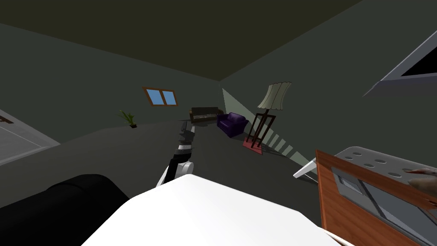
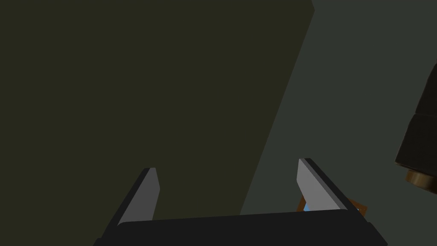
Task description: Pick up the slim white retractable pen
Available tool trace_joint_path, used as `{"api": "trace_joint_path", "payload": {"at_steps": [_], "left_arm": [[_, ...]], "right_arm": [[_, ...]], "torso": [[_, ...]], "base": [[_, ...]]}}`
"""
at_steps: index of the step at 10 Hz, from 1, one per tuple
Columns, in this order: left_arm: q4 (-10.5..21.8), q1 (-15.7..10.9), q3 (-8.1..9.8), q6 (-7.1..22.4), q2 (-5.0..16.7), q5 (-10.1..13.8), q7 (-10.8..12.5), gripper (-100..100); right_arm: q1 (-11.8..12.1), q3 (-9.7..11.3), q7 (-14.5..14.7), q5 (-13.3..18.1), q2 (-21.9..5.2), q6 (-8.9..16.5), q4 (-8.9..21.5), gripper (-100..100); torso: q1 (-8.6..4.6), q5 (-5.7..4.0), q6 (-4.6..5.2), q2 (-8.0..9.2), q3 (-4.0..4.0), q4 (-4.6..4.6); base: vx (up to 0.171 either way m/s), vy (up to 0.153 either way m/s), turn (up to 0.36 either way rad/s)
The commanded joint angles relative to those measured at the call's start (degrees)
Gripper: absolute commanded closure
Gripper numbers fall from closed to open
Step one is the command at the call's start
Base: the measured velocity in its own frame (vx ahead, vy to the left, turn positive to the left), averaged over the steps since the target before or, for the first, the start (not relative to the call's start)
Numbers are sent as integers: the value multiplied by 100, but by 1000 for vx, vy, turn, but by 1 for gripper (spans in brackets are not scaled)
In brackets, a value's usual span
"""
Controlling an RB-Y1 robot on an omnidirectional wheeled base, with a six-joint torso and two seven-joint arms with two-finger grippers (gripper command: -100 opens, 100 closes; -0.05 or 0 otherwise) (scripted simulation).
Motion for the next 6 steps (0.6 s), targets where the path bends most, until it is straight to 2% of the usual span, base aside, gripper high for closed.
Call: {"api": "trace_joint_path", "payload": {"at_steps": [1,4,5,6], "left_arm": [[0,0,0,0,0,0,0,0],[0,0,1,0,1,0,0,0],[0,0,1,0,1,0,0,0],[0,0,0,0,0,0,0,0]], "right_arm": [[69,180,17,2,120,-29,111,-100],[299,597,56,-21,274,-107,198,-100],[299,597,56,-21,274,-107,198,-100],[384,757,86,-22,345,-145,222,-100]], "torso": [[0,0,0,0,0,0],[-26,-5,-2,-17,-11,-5],[-19,-4,-1,-15,-9,-4],[-16,-3,-2,-3,-3,-2]], "base": [[206,12,14],[228,-20,41],[173,-3,7],[203,-5,41]]}}
